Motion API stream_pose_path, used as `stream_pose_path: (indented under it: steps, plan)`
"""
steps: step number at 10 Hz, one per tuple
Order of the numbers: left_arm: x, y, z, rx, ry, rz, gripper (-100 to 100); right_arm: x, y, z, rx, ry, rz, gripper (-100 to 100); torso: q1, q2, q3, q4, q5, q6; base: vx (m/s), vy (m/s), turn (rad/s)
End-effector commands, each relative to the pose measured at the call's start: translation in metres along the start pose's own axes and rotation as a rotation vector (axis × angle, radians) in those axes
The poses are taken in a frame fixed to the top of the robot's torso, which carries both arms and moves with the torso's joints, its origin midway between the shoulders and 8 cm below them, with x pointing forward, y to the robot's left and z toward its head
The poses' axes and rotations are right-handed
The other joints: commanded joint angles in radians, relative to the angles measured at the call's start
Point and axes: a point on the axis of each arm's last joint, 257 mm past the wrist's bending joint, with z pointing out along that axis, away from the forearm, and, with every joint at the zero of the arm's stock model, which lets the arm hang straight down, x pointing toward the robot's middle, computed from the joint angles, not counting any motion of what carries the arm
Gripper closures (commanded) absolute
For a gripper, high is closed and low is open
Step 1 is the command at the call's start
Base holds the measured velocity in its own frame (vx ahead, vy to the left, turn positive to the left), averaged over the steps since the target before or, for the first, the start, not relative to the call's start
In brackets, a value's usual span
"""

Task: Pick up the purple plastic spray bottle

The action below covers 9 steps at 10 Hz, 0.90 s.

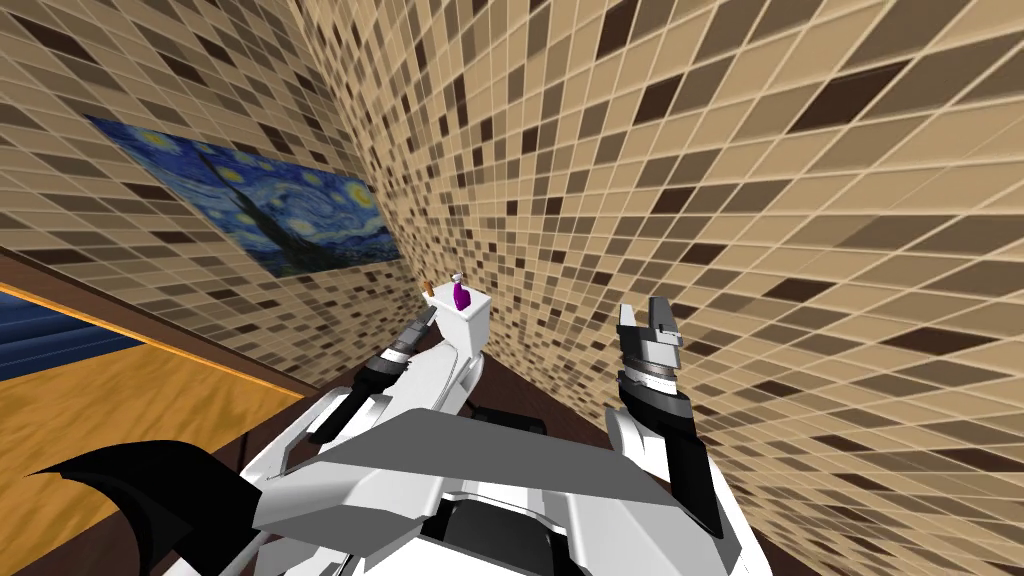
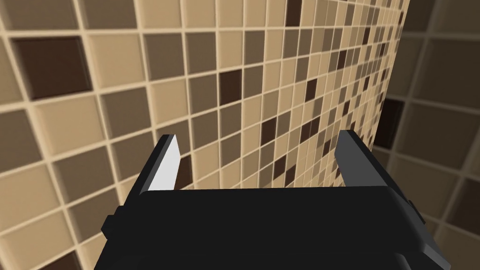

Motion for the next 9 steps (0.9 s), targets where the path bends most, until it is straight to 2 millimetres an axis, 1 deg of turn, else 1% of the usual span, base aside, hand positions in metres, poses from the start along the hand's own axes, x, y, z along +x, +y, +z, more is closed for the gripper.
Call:
stream_pose_path:
  steps: [1,5,9]
  plan:
    - [-0.003,0.016,-0.003,-0.038,0.033,0.057,-100,0.0,0.0,0.0,0.0,0.0,0.0,0,0.0,0.0,0.0,0.0,0.0,0.0,-0.082,0.049,-0.051]
    - [-0.013,0.051,-0.013,-0.115,0.118,0.192,-100,0.0,0.0,0.0,0.0,0.0,0.0,0,-0.002,-0.003,-0.002,-0.001,0.0,0.0,-0.054,0.03,-0.058]
    - [-0.025,0.079,-0.017,-0.172,0.211,0.326,-100,0.0,0.0,0.0,0.0,0.0,0.0,0,-0.003,-0.007,-0.004,-0.001,-0.001,0.0,-0.005,0.015,-0.081]
